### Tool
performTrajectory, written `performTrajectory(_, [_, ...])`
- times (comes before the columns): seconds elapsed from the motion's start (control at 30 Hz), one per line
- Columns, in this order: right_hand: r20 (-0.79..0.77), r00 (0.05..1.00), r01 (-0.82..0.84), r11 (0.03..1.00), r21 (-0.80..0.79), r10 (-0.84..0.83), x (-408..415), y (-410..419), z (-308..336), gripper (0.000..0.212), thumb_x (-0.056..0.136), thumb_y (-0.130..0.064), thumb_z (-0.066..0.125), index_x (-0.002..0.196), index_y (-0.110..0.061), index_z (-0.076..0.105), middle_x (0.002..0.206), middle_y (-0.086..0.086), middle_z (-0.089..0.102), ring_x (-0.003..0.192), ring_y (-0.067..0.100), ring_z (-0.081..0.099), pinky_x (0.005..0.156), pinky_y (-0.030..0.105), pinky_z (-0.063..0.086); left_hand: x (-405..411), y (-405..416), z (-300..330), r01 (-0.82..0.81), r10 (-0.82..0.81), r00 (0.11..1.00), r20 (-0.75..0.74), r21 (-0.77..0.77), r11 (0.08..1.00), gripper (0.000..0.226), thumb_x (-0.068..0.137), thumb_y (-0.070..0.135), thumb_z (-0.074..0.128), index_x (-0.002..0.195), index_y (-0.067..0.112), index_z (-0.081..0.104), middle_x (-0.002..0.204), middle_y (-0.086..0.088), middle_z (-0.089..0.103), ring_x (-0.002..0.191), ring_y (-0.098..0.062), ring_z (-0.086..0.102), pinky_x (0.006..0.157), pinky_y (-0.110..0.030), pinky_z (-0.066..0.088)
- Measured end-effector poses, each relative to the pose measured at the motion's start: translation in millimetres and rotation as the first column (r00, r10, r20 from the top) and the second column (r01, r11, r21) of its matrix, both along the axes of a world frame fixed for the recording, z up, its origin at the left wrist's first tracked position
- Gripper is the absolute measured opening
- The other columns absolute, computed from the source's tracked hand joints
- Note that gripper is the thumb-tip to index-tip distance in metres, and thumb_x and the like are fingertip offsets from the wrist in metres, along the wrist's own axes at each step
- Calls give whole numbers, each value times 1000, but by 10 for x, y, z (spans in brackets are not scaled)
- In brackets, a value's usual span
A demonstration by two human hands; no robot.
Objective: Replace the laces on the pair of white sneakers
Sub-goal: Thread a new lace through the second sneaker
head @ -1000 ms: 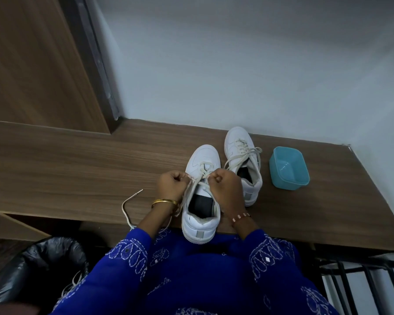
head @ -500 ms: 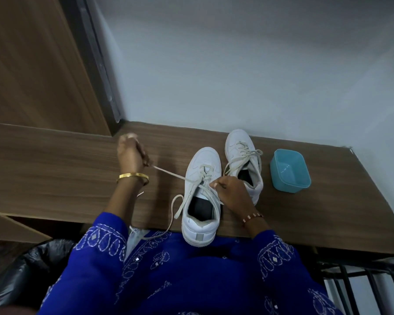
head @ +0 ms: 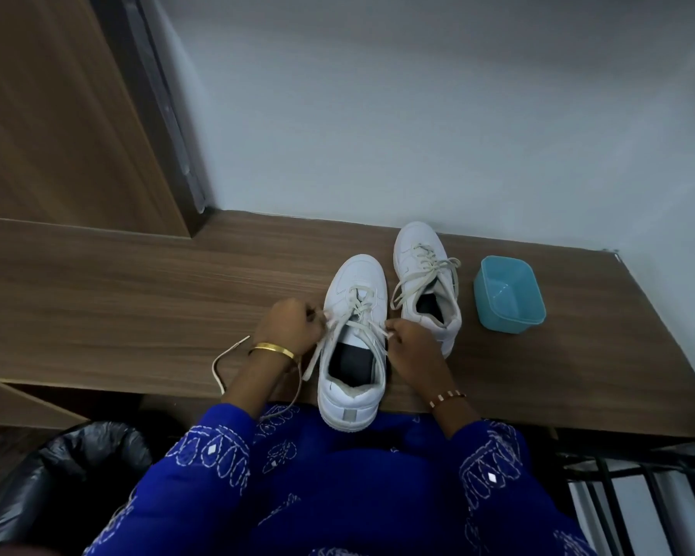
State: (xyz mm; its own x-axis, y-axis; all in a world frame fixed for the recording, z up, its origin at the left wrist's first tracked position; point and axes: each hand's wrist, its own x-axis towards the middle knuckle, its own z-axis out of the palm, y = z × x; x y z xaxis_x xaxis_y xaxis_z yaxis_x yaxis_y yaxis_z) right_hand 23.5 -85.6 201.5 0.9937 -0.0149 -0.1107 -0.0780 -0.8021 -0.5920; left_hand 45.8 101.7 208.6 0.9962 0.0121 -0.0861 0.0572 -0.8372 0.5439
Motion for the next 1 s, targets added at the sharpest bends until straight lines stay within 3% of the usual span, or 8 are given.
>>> performTrajectory(0.1, [35,998,-48,991,-127,53,-1,30,-11,28,92,-10,41,109,1,60,108,17,65,104,29,58,90,34,42,4,58,105,-220,273,960,65,-430,875,36,90,27,52,62,4,57,62,-13,56,61,-25,53,60,-27,38])
performTrajectory(0.17, [55,997,-52,983,-175,62,-1,53,-45,25,94,-14,39,89,-1,60,93,17,66,92,30,60,79,34,42,30,109,235,-329,340,909,-240,-915,234,35,94,17,43,60,10,47,68,-14,61,62,-20,65,64,-29,49])
performTrajectory(0.2, [59,997,-46,981,-189,58,8,61,-50,28,95,-18,37,83,-3,58,88,17,65,88,30,60,76,34,40,50,140,278,-340,249,901,-355,-935,-103,36,96,16,38,60,12,41,67,-12,64,63,-20,68,68,-34,53])
performTrajectory(0.27, [59,997,-35,977,-212,48,30,83,-46,38,98,-25,34,82,-2,60,86,16,66,86,29,61,75,34,41,62,198,330,-344,165,895,-415,-876,-337,38,98,19,32,61,12,37,56,-8,63,57,-22,68,67,-42,57])
performTrajectory(0.47, [32,998,-45,965,-257,55,71,70,-32,43,99,-27,32,88,2,62,92,17,66,91,29,59,79,34,39,69,230,282,-385,260,846,-466,-870,-308,36,97,19,31,61,16,36,40,2,45,30,-8,34,39,-12,36])
performTrajectory(0.7, [9,995,-87,941,-328,95,111,102,-15,41,98,-26,34,91,2,62,97,16,66,95,28,59,83,34,40,71,391,205,-384,248,849,-467,-866,-319,35,95,18,32,60,14,35,39,1,45,25,-5,24,30,-13,20])
performTrajectory(0.9, [3,994,-98,933,-345,106,114,108,-36,39,98,-26,34,90,0,62,97,16,66,95,27,59,81,33,41,47,356,139,-579,43,780,-624,-695,427,43,96,31,41,59,9,41,44,-9,56,24,-12,41,31,-17,41])
performTrajectory(1.0, [-1,994,-106,933,-345,113,105,109,-43,39,98,-26,34,90,-1,62,97,15,66,95,27,59,81,33,42,-19,213,110,-508,-47,704,-709,-549,664,44,95,35,45,62,6,46,54,-11,56,34,-16,52,37,-23,50])
